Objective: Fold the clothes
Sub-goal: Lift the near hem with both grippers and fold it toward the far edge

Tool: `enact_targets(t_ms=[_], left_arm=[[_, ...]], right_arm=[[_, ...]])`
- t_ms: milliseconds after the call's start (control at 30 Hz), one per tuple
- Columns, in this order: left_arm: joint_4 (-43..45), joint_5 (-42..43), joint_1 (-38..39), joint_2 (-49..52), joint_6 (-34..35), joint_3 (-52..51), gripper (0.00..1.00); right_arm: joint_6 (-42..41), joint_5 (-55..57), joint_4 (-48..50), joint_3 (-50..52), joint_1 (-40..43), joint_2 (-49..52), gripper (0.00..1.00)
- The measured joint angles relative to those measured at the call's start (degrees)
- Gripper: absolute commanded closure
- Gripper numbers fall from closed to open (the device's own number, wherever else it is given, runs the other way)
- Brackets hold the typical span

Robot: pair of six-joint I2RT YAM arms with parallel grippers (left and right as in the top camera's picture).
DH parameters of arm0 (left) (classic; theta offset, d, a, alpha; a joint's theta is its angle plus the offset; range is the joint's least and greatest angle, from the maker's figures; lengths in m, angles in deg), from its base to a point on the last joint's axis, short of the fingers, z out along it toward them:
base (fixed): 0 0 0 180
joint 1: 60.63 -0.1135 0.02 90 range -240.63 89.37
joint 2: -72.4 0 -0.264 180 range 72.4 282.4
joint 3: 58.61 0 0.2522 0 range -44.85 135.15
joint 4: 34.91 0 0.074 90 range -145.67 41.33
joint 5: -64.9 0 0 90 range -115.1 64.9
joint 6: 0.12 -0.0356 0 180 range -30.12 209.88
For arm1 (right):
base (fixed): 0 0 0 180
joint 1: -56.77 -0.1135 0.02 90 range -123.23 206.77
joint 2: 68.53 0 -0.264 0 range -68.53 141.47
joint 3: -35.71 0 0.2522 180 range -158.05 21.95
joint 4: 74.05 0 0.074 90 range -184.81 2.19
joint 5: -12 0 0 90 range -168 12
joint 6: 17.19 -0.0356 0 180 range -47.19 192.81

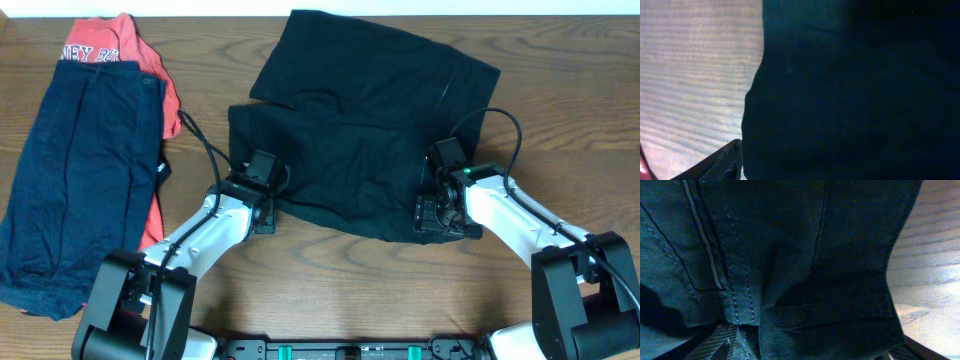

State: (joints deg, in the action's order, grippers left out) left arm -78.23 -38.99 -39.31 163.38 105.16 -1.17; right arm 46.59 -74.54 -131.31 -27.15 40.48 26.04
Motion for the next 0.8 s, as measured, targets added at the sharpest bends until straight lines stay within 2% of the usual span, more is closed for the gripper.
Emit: enact_targets(t_ms=[300,433,633,667,700,767,800], left_arm=[[-0.35,0.7,0.0,-4.46,-4.52,0.09,0.26],[2.4,0.79,0.0,-6.99,-5.14,0.13,0.26],[5.11,3.98,0.0,-5.33,-5.31,0.11,0.27],[5.2,4.48,0.0,-4.66,-5.31,0.11,0.32],[5.22,4.81,0.0,-3.82,-5.38,0.11,0.4],[5.2,5.11,0.0,-2.6,-5.51,0.11,0.65],[5.18,5.31,-0.02,-2.05,-5.57,0.11,0.77]], right_arm=[[0.96,0.0,0.11,0.0,0.0,0.04,0.21],[1.27,-0.02,0.57,0.0,0.0,0.04,0.25],[1.29,-0.13,0.63,0.0,0.0,0.04,0.31],[1.31,-0.2,0.55,0.0,0.0,0.04,0.34],[1.36,-0.26,0.44,0.0,0.0,0.04,0.42],[1.79,-0.57,0.22,0.0,0.0,0.04,0.6],[1.84,-0.7,0.07,0.0,0.0,0.04,0.75]])
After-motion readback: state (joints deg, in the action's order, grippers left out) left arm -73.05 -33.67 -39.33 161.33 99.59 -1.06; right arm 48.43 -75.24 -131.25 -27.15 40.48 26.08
